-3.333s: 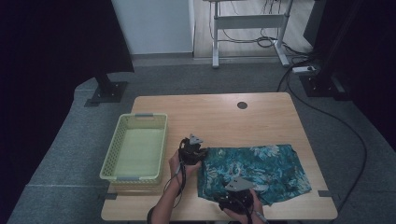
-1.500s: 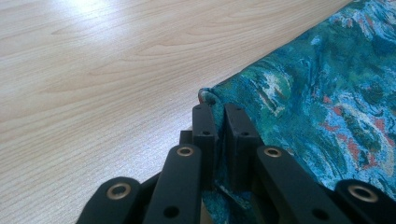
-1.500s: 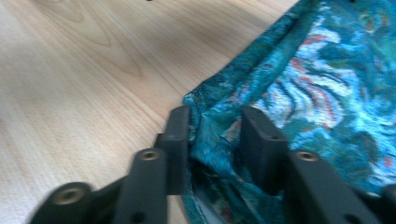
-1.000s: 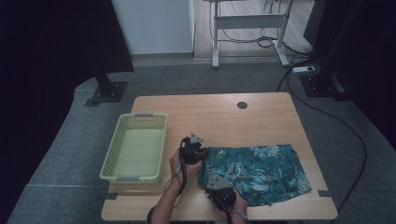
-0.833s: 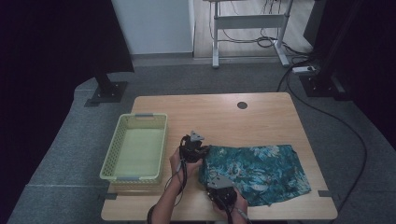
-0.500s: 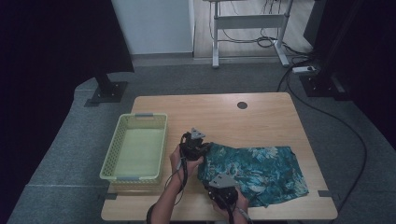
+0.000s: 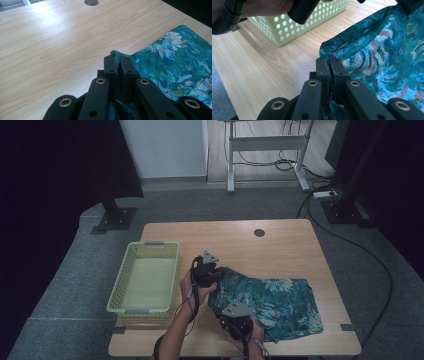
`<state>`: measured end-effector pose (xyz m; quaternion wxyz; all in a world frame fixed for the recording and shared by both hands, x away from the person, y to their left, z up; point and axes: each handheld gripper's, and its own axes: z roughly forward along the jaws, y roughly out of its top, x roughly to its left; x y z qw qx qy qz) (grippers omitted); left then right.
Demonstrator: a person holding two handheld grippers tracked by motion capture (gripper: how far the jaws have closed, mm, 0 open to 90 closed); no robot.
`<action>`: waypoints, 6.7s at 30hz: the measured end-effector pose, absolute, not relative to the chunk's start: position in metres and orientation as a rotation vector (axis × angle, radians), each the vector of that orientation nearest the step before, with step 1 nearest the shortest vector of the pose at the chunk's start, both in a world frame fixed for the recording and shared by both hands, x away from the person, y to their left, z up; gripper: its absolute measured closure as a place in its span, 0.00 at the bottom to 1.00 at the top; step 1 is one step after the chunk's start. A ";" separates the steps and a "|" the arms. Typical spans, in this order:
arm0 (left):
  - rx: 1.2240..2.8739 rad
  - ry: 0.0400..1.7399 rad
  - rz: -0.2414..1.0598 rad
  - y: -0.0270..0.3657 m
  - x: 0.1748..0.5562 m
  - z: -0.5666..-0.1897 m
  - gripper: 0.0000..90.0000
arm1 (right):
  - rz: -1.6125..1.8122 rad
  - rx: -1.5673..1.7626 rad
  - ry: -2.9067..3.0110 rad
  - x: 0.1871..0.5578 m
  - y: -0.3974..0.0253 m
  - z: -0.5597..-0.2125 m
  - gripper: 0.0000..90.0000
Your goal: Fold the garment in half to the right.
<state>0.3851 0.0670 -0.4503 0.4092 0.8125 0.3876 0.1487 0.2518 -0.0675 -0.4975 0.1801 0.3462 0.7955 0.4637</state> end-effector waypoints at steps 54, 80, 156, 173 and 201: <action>2.016 0.919 0.434 0.076 0.376 -0.409 0.96 | 1.495 0.964 2.181 0.254 -0.058 -0.453 0.95; 2.004 0.928 0.453 0.091 0.375 -0.391 0.96 | 1.530 0.925 2.166 0.256 -0.049 -0.428 0.95; 2.003 1.015 0.477 0.079 0.383 -0.410 0.96 | 1.605 1.014 2.125 0.252 -0.072 -0.444 0.95; 2.015 0.981 0.459 0.057 0.381 -0.412 0.95 | 1.594 1.030 2.084 0.244 -0.091 -0.448 0.95; 2.060 0.948 0.424 0.012 0.382 -0.439 0.95 | 1.550 1.134 2.062 0.237 -0.129 -0.476 0.95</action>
